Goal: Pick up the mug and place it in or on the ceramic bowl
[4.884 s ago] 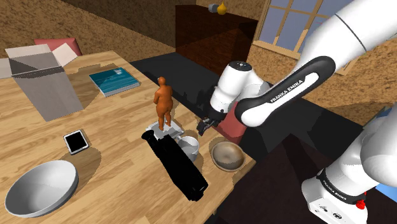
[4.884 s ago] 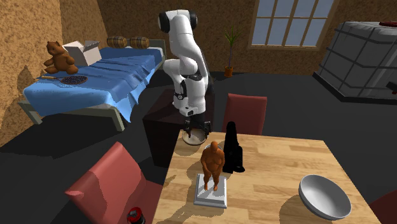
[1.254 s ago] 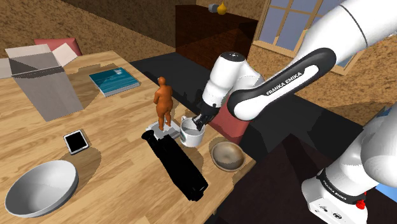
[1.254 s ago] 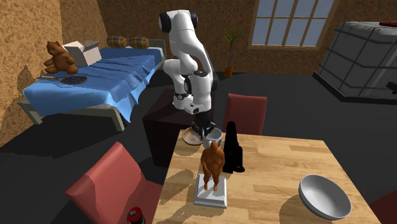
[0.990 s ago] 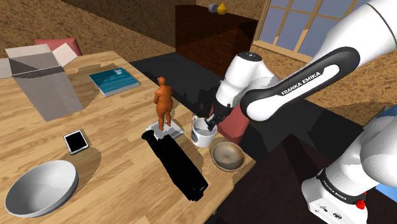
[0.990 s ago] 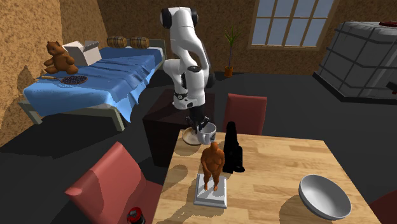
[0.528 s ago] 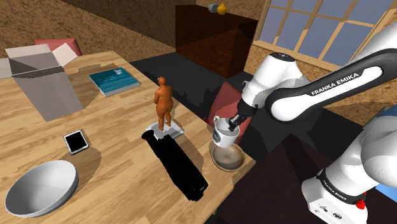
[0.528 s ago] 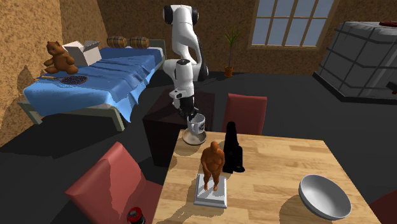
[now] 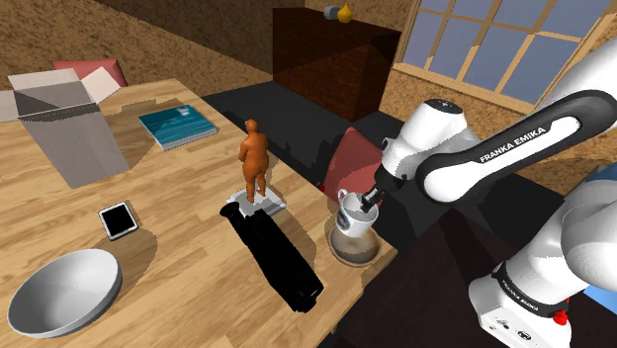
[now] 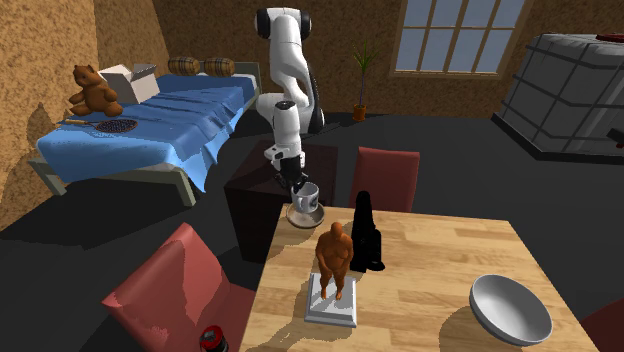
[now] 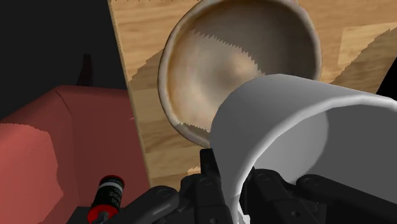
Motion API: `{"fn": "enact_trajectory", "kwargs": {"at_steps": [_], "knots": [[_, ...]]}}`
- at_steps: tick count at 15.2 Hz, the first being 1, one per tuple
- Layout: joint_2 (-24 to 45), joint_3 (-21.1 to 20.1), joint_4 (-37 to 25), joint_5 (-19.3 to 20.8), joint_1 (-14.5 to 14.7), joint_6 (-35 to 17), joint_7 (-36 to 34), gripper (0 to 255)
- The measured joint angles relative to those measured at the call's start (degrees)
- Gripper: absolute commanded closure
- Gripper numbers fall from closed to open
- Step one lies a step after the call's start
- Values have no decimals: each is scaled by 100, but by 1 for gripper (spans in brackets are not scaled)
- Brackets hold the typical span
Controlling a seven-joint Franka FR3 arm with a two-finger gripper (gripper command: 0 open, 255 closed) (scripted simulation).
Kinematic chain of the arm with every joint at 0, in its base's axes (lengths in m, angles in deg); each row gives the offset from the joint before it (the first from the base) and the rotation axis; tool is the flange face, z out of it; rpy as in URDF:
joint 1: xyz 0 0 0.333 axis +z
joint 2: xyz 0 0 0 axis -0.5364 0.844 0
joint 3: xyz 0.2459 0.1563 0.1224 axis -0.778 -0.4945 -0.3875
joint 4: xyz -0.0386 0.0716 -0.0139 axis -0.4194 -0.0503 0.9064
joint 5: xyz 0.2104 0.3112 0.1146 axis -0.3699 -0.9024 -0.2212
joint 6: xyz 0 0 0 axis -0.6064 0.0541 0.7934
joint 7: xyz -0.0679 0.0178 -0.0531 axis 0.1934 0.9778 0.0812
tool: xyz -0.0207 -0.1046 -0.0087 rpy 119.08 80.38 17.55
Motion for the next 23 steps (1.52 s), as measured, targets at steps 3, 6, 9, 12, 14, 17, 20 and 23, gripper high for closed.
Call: {"fn": "enact_trajectory", "kwargs": {"at_steps": [3, 6, 9, 12, 14, 17, 20, 23], "knots": [[312, -19, 24, 12, -19, -333, 9, 255], [670, -31, 32, 45, -55, -699, 21, 255], [1004, -63, 35, 111, -90, -1034, -20, 255], [1091, -75, 43, 131, -96, -1133, -40, 255], [1102, -76, 43, 134, -97, -1145, -41, 255], [1105, -76, 44, 134, -97, -1149, -42, 0], [1105, -76, 43, 134, -97, -1149, -42, 0], [1105, -76, 43, 135, -97, -1150, -43, 0]]}}
